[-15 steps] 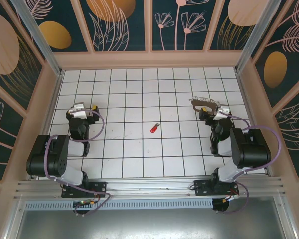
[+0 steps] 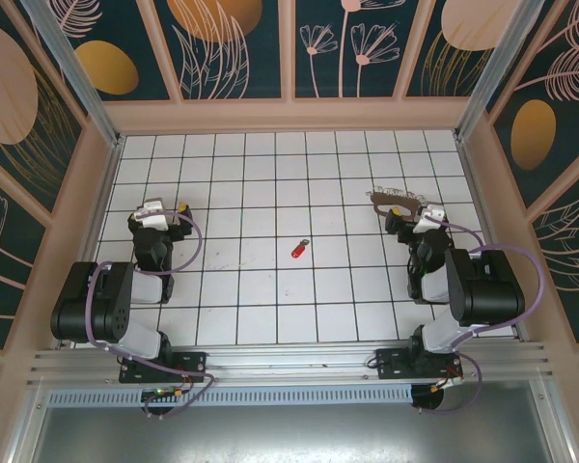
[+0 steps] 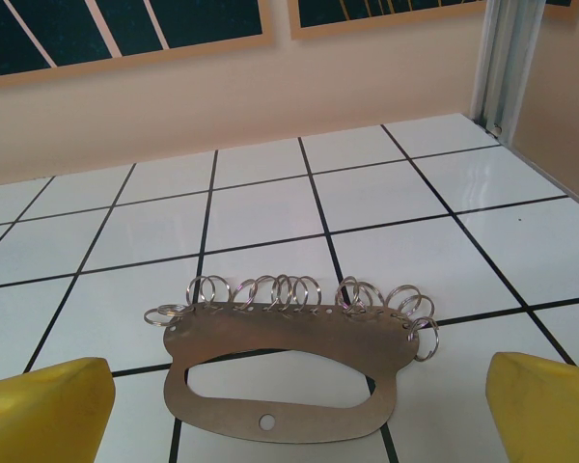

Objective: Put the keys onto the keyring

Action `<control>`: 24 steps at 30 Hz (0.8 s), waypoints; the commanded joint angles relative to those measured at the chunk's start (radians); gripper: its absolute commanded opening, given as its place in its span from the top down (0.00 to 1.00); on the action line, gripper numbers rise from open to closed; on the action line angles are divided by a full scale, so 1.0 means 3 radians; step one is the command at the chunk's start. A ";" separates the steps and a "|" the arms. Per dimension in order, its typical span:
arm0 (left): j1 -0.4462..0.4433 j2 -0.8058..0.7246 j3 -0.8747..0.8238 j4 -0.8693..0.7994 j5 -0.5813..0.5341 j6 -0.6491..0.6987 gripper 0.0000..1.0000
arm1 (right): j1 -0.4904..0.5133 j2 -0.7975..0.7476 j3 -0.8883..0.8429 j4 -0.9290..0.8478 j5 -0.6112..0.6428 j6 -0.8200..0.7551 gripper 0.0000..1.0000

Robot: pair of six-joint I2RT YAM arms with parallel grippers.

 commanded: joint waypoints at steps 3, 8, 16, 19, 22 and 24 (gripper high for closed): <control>0.0008 0.0010 -0.0035 0.0140 0.0050 -0.0048 0.01 | 0.0012 -0.0025 0.0044 0.0087 0.0092 0.0017 0.01; 0.0011 0.0010 -0.0034 0.0144 0.0050 -0.0048 0.01 | 0.0012 -0.0027 0.0040 0.0089 0.0089 0.0020 0.01; 0.0011 0.0008 -0.0035 0.0144 0.0050 -0.0048 0.01 | -0.0005 -0.0024 0.0043 0.0077 0.0068 0.0033 0.01; 0.0011 0.0008 -0.0035 0.0141 0.0050 -0.0048 0.01 | -0.0003 -0.0024 0.0045 0.0080 0.0066 0.0033 0.01; 0.0011 0.0010 -0.0036 0.0139 0.0050 -0.0048 0.01 | -0.0005 -0.0024 0.0042 0.0081 0.0069 0.0033 0.01; 0.0011 0.0010 -0.0031 0.0133 0.0050 -0.0048 0.01 | 0.0001 -0.0024 0.0038 0.0086 0.0088 0.0032 0.01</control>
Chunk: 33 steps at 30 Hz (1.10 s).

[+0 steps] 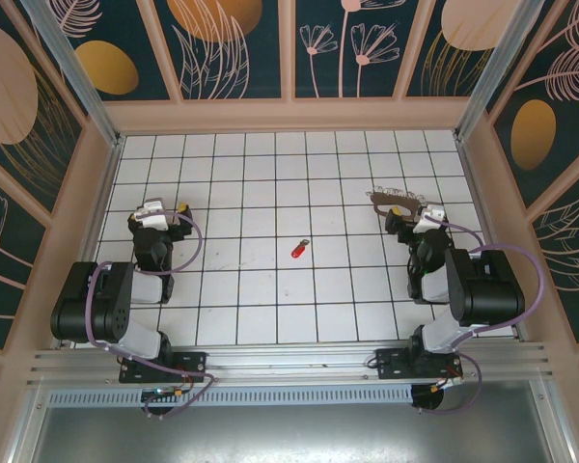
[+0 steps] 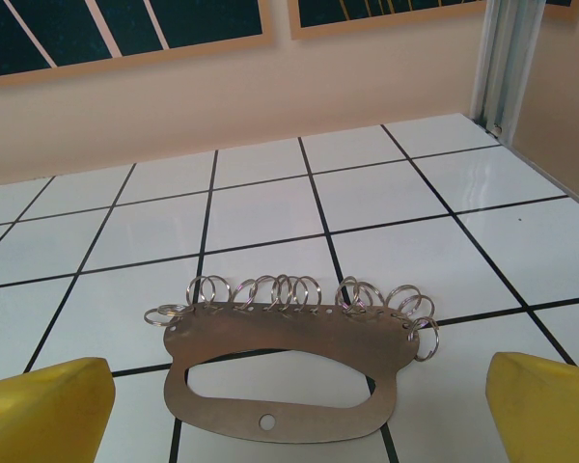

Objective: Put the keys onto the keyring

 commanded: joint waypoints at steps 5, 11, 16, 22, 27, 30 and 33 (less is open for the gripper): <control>0.0010 -0.0298 0.0379 -0.0874 0.0240 -0.0006 0.01 | 0.0169 -0.0462 -0.0030 -0.0118 0.0312 -0.0110 0.01; 0.0006 -0.0764 0.0650 -0.1691 0.0262 -0.0277 0.02 | 0.0565 -0.1166 0.0414 -0.1594 0.0819 -0.0122 0.01; 0.0009 -0.0890 0.1222 -0.2989 0.0394 -0.0934 0.01 | 0.0669 -0.1575 0.0918 -0.2738 0.0813 0.0642 0.01; -0.0003 -0.0992 0.1263 -0.2996 0.1676 -0.1521 0.01 | 0.0666 -0.0879 0.1939 -0.4132 0.0467 0.0830 0.01; -0.0062 -0.0947 0.1498 -0.3547 0.1989 -0.1700 0.02 | 0.0673 -0.0195 0.2562 -0.4646 0.0200 0.0705 0.01; -0.0208 -0.0985 0.1525 -0.3614 0.2101 -0.1715 0.01 | 0.0658 0.0197 0.2836 -0.4871 0.0045 0.0640 0.01; -0.0410 -0.1066 0.1506 -0.3619 0.1997 -0.1704 0.02 | 0.0617 0.0521 0.3037 -0.4965 -0.0121 0.0631 0.01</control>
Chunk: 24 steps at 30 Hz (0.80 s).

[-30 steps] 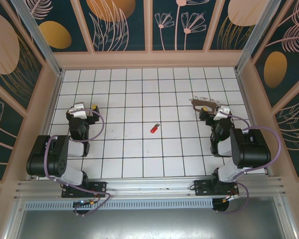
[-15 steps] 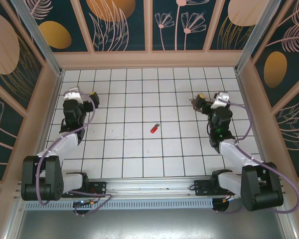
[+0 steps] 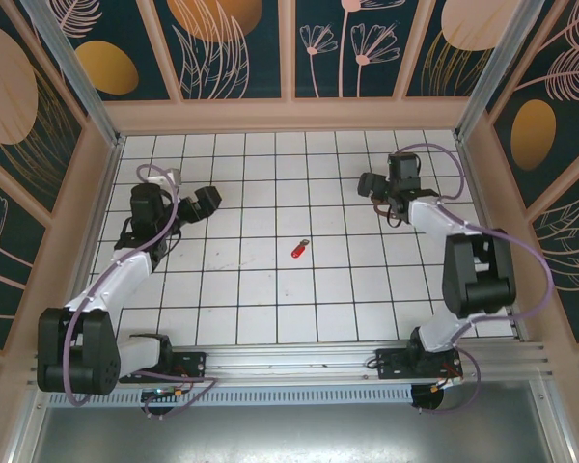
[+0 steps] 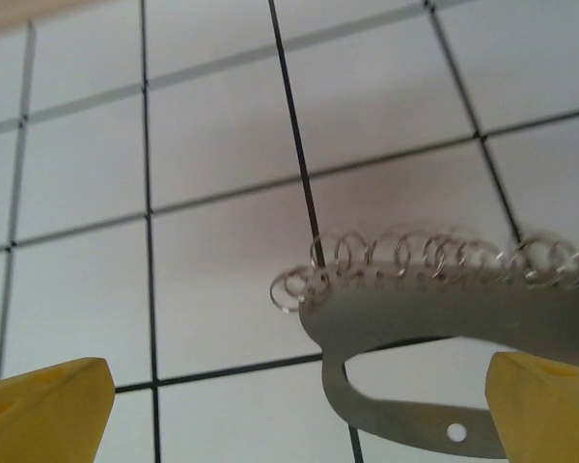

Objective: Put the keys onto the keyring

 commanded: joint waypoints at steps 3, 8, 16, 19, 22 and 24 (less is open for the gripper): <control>-0.0223 -0.0149 -0.0049 -0.0024 0.0063 -0.0197 0.02 | -0.0065 0.0410 0.0354 -0.0358 -0.0366 -0.0030 0.02; -0.0263 -0.0195 -0.0135 0.0011 -0.0012 -0.0261 0.02 | -0.0139 0.0670 0.0513 -0.0386 -0.0425 -0.0067 0.04; -0.0293 -0.0234 -0.0187 0.0085 -0.0121 -0.0352 0.01 | -0.0147 0.0901 0.0563 -0.0356 -0.0743 0.0055 0.04; -0.0290 -0.0223 -0.0210 0.0073 -0.0223 -0.0390 0.02 | -0.0113 0.0921 0.0496 -0.0318 -0.0772 0.0108 0.04; -0.0295 -0.0210 -0.0213 0.0078 -0.0276 -0.0402 0.02 | -0.0096 0.0921 0.0382 -0.0247 -0.0834 0.0164 0.04; -0.0295 -0.0204 -0.0193 0.0074 -0.0291 -0.0396 0.01 | -0.0081 0.0911 0.0315 -0.0220 -0.0854 0.0190 0.03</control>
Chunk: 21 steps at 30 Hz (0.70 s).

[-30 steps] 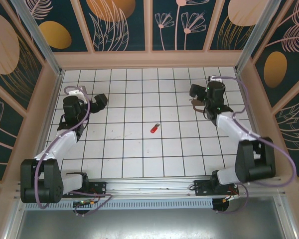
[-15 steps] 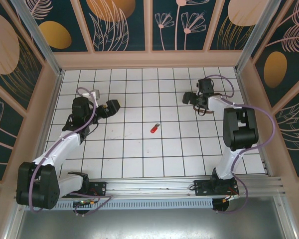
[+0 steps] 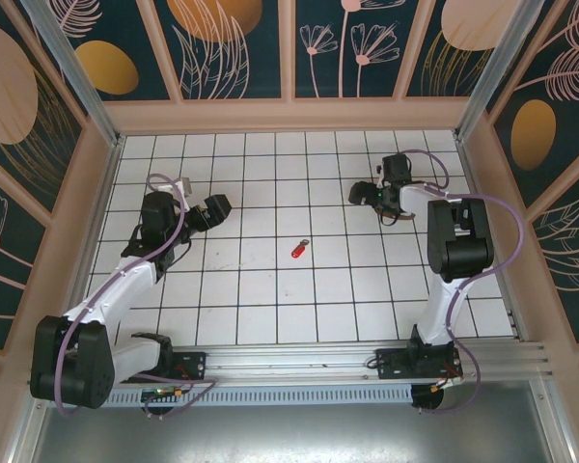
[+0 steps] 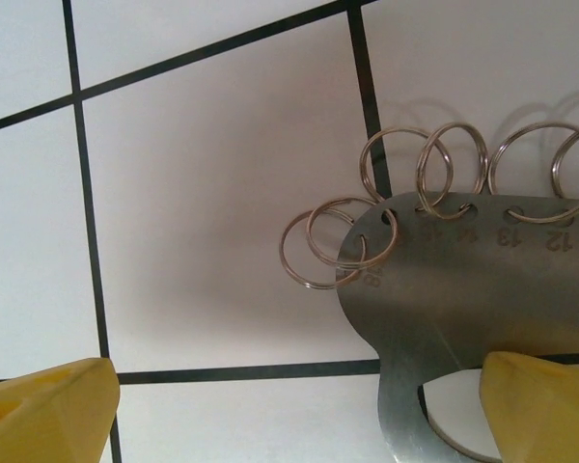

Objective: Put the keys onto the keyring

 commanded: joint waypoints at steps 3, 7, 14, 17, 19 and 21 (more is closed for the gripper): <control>-0.0021 -0.0009 0.0035 0.0067 -0.0104 -0.0029 0.02 | 0.0109 -0.0031 -0.0215 0.0062 -0.0236 0.0153 0.04; -0.0018 0.0006 0.0058 0.0048 -0.0105 -0.0015 0.02 | 0.0327 -0.0155 -0.0412 0.0112 -0.0312 0.0233 0.03; -0.0024 -0.0021 0.0018 0.0087 -0.0069 -0.0042 0.02 | 0.0630 -0.0445 -0.0859 0.0240 -0.0464 0.0426 0.04; -0.0023 -0.0027 0.0018 0.0047 -0.0078 -0.0011 0.02 | 0.0812 -0.0552 -0.0999 0.0266 -0.0500 0.0511 0.04; -0.0024 -0.0035 0.0019 0.0020 -0.0089 0.0000 0.01 | 0.0949 -0.0596 -0.1065 0.0264 -0.0501 0.0564 0.04; -0.0024 -0.0040 0.0004 0.0018 -0.0103 0.0009 0.01 | 0.1109 -0.0618 -0.1114 0.0253 -0.0534 0.0613 0.04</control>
